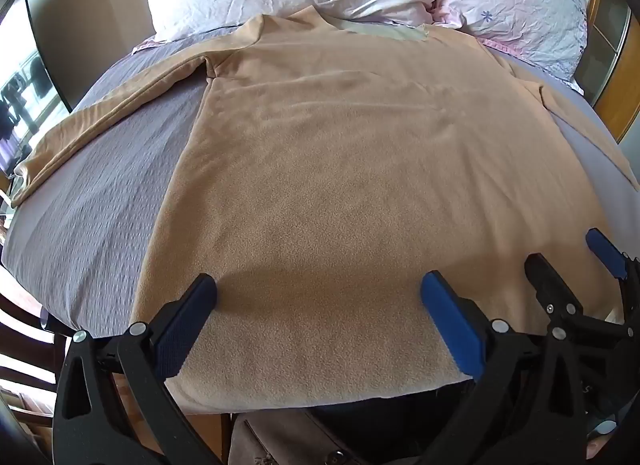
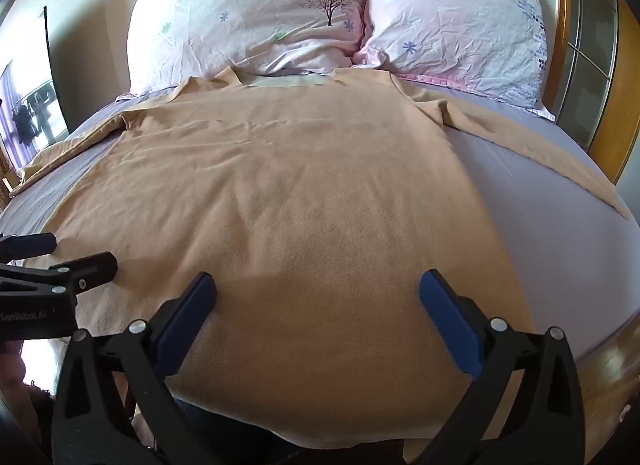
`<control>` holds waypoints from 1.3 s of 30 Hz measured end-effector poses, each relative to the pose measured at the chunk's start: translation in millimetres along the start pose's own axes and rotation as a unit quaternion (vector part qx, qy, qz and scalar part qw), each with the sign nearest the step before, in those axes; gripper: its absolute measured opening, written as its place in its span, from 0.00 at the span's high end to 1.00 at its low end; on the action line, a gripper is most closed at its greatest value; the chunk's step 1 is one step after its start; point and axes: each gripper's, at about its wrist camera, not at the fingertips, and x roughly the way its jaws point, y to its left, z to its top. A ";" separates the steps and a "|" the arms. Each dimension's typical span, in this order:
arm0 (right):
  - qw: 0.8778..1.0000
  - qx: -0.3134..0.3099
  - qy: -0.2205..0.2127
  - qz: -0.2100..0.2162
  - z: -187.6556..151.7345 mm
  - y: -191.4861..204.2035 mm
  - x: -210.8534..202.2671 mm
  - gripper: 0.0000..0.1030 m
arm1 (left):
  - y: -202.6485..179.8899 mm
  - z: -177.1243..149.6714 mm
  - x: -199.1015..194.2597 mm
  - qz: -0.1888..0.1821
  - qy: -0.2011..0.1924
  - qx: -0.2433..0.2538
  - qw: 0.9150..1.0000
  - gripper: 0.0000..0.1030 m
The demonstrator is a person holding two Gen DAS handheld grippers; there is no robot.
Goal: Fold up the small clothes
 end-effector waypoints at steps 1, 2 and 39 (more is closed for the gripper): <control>1.000 0.001 0.000 0.001 0.0 -0.2 0.0 0.02 | 0.1 0.0 0.0 -0.001 -0.001 -0.001 1.000 0.01; 1.000 0.002 -0.001 0.001 -0.2 -0.2 -0.1 0.02 | 0.1 0.0 0.0 0.000 0.000 0.000 1.000 0.01; 1.000 0.002 -0.004 0.002 -2.2 -3.0 -0.8 0.02 | 0.0 0.0 -0.3 0.001 -0.004 0.000 1.000 0.01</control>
